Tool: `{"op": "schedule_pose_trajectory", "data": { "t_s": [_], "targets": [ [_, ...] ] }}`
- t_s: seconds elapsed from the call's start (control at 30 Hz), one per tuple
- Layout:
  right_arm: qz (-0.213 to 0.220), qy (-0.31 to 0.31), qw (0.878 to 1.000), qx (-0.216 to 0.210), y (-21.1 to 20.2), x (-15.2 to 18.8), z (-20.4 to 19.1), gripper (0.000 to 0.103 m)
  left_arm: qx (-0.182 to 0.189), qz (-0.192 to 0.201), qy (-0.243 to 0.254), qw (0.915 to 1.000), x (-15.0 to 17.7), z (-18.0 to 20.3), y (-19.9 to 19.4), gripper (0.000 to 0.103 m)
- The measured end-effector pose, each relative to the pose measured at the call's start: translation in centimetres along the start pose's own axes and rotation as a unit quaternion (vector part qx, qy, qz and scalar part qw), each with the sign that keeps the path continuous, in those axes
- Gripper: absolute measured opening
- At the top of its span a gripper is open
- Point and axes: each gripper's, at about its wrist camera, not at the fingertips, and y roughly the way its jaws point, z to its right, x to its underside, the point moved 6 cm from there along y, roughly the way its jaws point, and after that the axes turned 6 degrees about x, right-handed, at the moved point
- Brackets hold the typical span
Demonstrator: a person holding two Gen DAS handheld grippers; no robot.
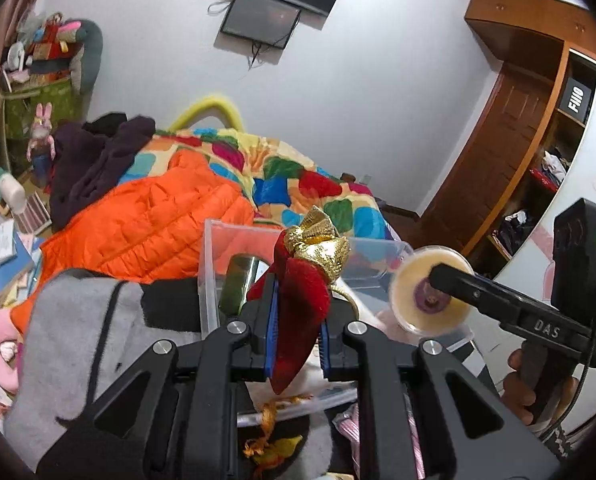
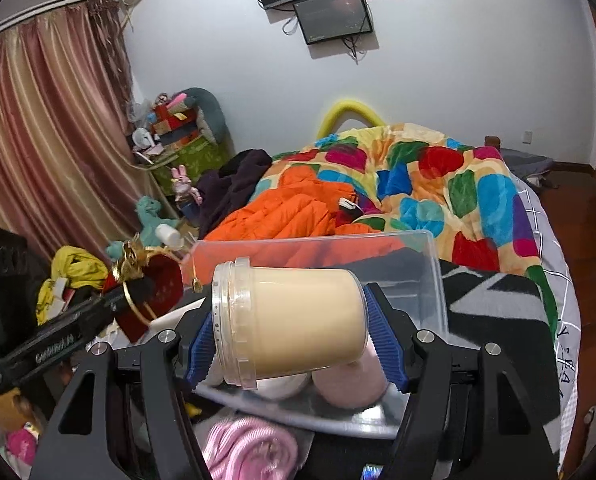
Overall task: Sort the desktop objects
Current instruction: 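Place the beige jar into the box with the right tool while the left drops the red pouch in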
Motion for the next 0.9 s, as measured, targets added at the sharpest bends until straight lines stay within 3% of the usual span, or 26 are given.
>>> {"op": "schedule_pose_trajectory", "data": {
  "t_s": [0.3,0.53,0.77,0.9],
  "targets": [
    [-0.024,-0.026,0.997,0.067,3.9,0.5,-0.5,0.064,-0.012,-0.022,0.002,0.9997,2.1,-1.2,1.9,0.016],
    [-0.027,-0.041,0.993,0.106,4.5,0.8,-0.8,0.064,-0.019,-0.013,0.010,0.9997,2.5,-1.1,1.5,0.016],
    [-0.027,-0.041,0.990,0.136,5.0,0.4,-0.3,0.063,-0.017,-0.008,0.009,0.9998,2.6,-1.1,1.1,0.026],
    [-0.053,-0.018,0.989,0.136,6.0,0.3,0.9,0.063,-0.003,-0.006,0.012,0.9999,2.8,-0.6,0.8,0.036]
  ]
}}
